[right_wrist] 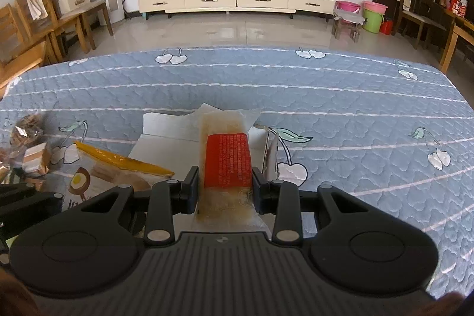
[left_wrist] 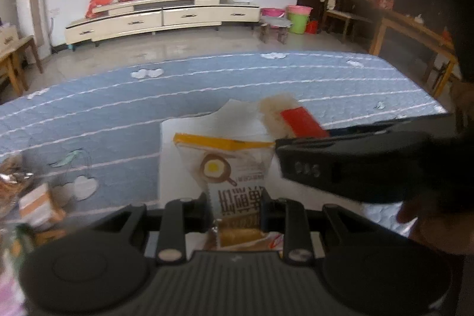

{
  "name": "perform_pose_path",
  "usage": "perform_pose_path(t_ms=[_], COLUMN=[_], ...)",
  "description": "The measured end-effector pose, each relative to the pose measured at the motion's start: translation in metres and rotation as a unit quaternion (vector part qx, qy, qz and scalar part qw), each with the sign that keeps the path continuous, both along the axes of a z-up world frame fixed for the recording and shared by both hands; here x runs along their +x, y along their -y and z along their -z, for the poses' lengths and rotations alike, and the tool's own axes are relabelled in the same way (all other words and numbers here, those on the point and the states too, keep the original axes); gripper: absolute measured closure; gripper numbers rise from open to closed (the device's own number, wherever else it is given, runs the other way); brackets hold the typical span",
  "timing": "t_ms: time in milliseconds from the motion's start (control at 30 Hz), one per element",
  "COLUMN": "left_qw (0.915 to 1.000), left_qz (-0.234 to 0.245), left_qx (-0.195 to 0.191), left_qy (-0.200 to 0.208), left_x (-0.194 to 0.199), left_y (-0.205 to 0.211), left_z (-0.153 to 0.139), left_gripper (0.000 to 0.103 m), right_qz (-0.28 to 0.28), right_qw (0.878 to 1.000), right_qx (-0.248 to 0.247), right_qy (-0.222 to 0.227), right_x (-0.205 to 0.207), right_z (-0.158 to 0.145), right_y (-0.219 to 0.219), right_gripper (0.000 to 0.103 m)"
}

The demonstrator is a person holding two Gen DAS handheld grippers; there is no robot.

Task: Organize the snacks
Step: 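Lower both bags onto the white paper and open both tools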

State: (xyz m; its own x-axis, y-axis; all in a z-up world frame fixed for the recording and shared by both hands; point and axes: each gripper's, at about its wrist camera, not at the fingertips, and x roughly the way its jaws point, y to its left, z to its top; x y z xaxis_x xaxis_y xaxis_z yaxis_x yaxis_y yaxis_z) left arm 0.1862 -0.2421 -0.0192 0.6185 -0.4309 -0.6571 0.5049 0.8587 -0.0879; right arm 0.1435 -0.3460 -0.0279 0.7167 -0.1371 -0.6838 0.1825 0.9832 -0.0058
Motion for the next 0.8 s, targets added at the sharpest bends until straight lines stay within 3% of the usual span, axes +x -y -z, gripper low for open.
perform_pose_path(t_ms=[100, 133, 200, 300, 367, 467, 533, 733, 800], left_qw=[0.9996, 0.9994, 0.9997, 0.9998, 0.9997, 0.9994, 0.9991, 0.9974, 0.9967], left_qz=[0.009, 0.011, 0.008, -0.001, -0.015, -0.030, -0.040, -0.070, -0.077], left_qx=[-0.019, -0.025, -0.021, -0.019, -0.017, -0.004, 0.001, 0.018, 0.024], left_qy=[-0.017, -0.021, -0.013, -0.004, 0.005, 0.015, 0.012, 0.009, 0.009], left_x=[0.005, 0.004, -0.001, -0.009, -0.016, -0.029, -0.035, -0.059, -0.067], left_y=[0.003, 0.002, 0.000, -0.008, -0.015, -0.025, -0.033, -0.057, -0.066], left_z=[0.004, 0.005, 0.005, -0.001, -0.008, -0.017, -0.022, -0.030, -0.032], left_gripper=[0.066, 0.057, 0.044, 0.027, 0.009, 0.005, 0.005, 0.003, 0.003], right_qz=[0.004, 0.008, 0.012, 0.018, 0.026, 0.028, 0.029, 0.038, 0.036], right_qw=[1.000, 1.000, 1.000, 0.999, 0.999, 0.999, 0.998, 0.997, 0.998], right_qx=[-0.002, -0.006, -0.004, -0.001, 0.003, 0.004, -0.009, -0.012, -0.011], right_qy=[0.003, 0.006, 0.015, 0.026, 0.035, 0.045, 0.048, 0.061, 0.059], right_x=[0.003, 0.001, -0.006, -0.021, -0.034, -0.056, -0.070, -0.104, -0.112], right_z=[-0.001, -0.002, -0.008, -0.016, -0.023, -0.032, -0.039, -0.055, -0.055], right_y=[0.005, 0.006, 0.007, 0.010, 0.012, 0.010, 0.008, 0.003, 0.001], right_gripper=[0.057, 0.047, 0.035, 0.035, 0.034, 0.025, 0.014, 0.000, 0.000])
